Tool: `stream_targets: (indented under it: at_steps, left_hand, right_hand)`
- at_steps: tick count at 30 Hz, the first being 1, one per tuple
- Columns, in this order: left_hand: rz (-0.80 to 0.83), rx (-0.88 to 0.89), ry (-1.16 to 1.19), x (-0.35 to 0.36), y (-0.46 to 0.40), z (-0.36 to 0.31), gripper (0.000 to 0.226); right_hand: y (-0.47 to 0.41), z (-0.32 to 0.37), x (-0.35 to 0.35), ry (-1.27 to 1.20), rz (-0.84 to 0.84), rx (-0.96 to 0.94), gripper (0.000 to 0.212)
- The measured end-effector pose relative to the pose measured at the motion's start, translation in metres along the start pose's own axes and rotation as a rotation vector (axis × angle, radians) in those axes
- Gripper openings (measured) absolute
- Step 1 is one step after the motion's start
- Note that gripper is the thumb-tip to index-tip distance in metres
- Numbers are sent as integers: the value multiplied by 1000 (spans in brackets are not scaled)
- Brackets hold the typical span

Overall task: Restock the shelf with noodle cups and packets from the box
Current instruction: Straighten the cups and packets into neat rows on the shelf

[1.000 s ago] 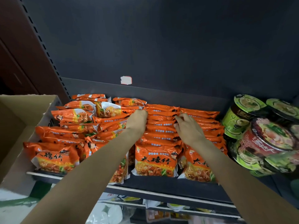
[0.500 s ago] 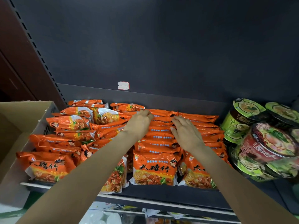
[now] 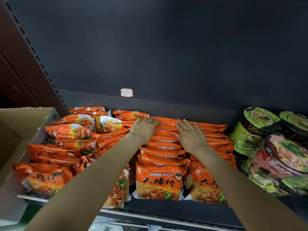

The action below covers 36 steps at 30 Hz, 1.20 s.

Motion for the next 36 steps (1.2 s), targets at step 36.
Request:
stream_targets:
  at_steps: [36]
  left_hand:
    - [-115, 199, -209, 33, 96, -56, 101]
  right_hand:
    - [109, 40, 26, 219, -169, -19, 105]
Point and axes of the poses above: each hand's wrist, its own y-axis away from the middle knuckle, its own x-axis out of the palm, z = x × y, the point moved 7 cm from there along -y, towards the middle knuckle, and after that the axes turned 4 degrees about x, right-handed, at the moved point
